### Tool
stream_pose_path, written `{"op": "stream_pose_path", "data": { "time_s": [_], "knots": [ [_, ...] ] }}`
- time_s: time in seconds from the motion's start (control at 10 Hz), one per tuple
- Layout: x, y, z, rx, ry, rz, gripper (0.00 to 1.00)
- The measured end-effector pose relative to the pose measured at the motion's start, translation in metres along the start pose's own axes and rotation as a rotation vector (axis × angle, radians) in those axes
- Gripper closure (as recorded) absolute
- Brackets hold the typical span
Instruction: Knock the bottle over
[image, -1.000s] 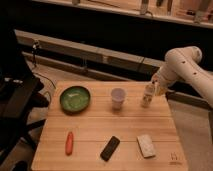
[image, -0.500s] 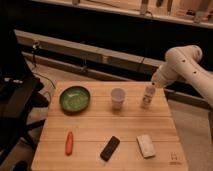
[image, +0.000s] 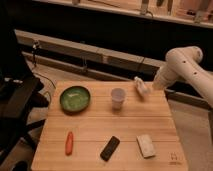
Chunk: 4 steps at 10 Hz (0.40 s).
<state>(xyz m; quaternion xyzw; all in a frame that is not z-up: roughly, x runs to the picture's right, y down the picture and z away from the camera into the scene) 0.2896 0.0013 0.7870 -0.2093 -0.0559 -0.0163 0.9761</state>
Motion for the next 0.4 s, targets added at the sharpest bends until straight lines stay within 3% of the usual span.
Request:
{"op": "stream_pose_path", "data": {
  "time_s": [0.4],
  "knots": [
    [-0.016, -0.007, 0.000, 0.016, -0.015, -0.029, 1.00]
  ]
}}
